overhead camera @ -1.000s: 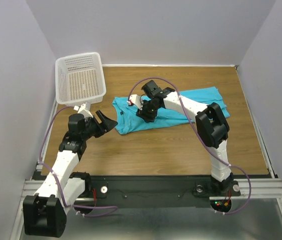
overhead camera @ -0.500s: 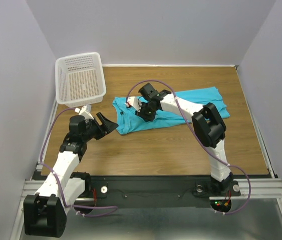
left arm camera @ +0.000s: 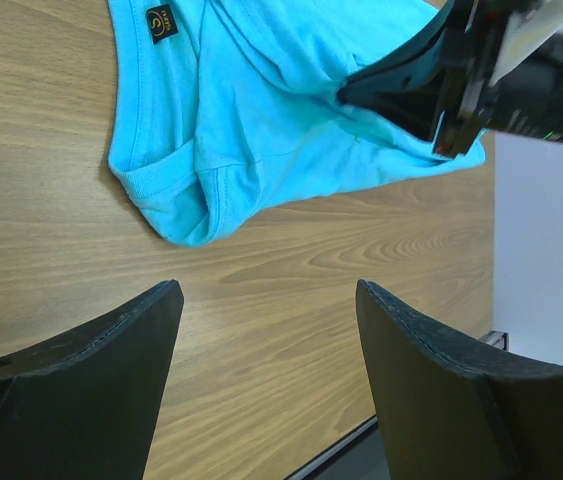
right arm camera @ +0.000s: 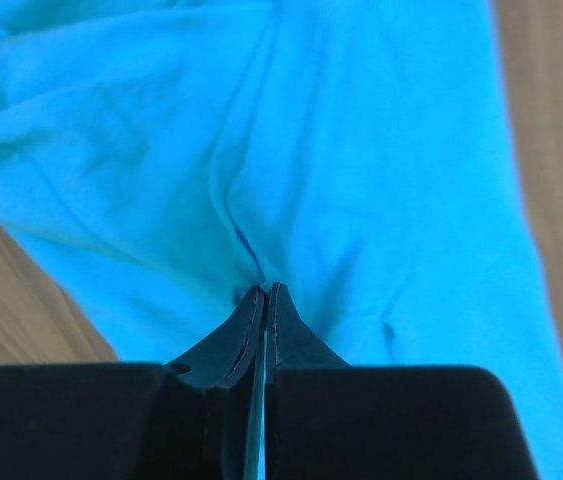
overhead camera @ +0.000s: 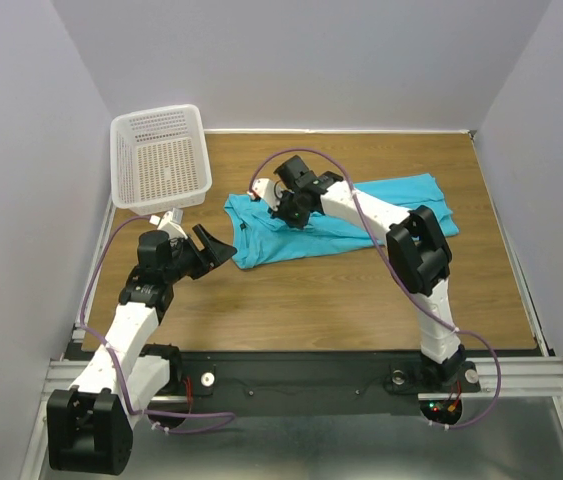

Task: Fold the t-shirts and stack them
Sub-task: Fold the tshirt

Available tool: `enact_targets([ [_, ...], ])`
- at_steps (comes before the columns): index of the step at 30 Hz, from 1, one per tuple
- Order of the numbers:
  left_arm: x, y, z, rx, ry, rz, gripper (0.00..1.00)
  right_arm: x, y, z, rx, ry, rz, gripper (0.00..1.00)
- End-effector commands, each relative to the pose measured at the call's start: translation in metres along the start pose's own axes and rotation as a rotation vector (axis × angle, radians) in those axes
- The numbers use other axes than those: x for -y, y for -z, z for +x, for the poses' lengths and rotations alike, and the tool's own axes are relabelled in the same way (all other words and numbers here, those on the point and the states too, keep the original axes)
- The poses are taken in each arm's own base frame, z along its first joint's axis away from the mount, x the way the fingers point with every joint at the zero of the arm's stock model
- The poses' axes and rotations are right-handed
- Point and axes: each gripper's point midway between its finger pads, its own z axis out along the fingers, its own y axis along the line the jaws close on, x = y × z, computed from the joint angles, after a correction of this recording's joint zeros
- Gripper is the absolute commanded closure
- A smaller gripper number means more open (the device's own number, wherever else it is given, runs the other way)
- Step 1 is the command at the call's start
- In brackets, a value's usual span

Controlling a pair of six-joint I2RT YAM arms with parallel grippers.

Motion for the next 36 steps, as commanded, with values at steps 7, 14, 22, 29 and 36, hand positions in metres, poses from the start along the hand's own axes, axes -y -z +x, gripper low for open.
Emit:
enact_targets([
  [7, 0.007, -0.001, -0.004, 0.011, -0.026, 0.043, 0.19, 0.086, 0.024, -0.041, 0.055, -0.056, 0.323, 0.98],
  [14, 0.008, 0.0, -0.003, 0.007, -0.03, 0.046, 0.19, 0.113, 0.01, -0.01, -0.04, -0.171, 0.445, 0.67],
  [22, 0.01, -0.005, -0.005, -0.001, -0.045, 0.059, 0.21, 0.139, 0.045, 0.005, -0.023, -0.292, 0.539, 0.59],
  [29, 0.033, -0.043, -0.02, -0.049, -0.18, 0.059, 0.31, 0.095, 0.067, -0.001, 0.165, -0.276, 0.201, 0.52],
  [36, 0.035, -0.095, -0.019, -0.134, -0.37, -0.086, 0.45, 0.072, 0.108, 0.052, 0.196, -0.251, 0.11, 0.5],
])
